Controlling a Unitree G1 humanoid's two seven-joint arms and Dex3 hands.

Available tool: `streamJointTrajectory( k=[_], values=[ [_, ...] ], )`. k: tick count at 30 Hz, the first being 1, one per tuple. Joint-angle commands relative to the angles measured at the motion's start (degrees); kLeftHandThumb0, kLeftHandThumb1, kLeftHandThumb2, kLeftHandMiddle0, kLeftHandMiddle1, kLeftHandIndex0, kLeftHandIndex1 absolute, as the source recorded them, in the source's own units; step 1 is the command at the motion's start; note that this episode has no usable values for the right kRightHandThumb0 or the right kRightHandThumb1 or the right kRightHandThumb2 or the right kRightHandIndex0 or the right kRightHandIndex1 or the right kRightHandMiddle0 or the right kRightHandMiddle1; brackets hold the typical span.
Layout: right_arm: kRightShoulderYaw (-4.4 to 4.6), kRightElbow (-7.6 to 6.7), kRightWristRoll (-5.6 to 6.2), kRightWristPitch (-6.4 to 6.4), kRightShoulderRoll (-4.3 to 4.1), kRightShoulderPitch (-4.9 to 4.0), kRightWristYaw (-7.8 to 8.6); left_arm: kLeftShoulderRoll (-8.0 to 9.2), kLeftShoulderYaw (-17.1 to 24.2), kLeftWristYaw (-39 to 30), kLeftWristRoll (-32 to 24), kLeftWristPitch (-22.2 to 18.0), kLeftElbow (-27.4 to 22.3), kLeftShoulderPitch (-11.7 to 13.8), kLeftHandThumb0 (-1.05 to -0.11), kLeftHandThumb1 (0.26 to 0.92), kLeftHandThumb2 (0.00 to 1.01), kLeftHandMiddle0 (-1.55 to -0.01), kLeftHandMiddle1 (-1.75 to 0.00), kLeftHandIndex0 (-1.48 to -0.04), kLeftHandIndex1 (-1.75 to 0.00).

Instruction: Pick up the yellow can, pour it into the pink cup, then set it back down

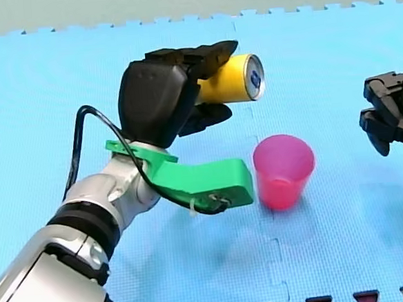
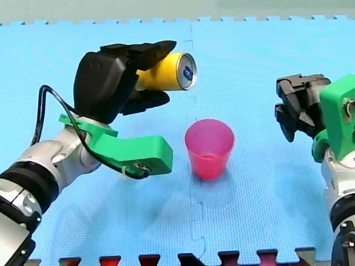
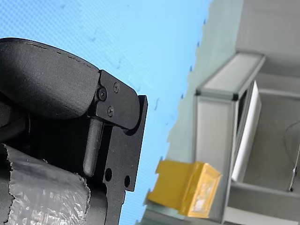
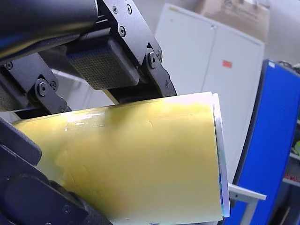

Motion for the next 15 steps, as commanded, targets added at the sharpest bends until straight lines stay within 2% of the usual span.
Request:
streamJointTrajectory(
  k=[1, 7, 15],
  values=[
    [0.23, -0.08, -0.22, -0.67, -0.37, 0.26, 0.20, 0.71, -1.50, 0.83, 0.95, 0.69, 0.17, -0.99, -0.332, 0.760, 0.00, -1.36, -0.01, -1.15, 0.00],
    [1.21, -0.09, -1.58, -1.78, -0.68, 0.42, -0.60, 1.22, -4.28, 0.78, 2.58, 2.18, 0.80, -1.43, -0.301, 0.770, 0.00, -1.43, -0.06, -1.15, 0.00],
    [1.98, -0.13, -2.43, -2.45, -0.68, 0.53, -2.25, 1.90, -7.39, 0.13, 4.46, 3.83, 1.06, -2.11, -0.288, 0.775, 0.00, -1.39, -0.05, -1.09, 0.00]
  ],
)
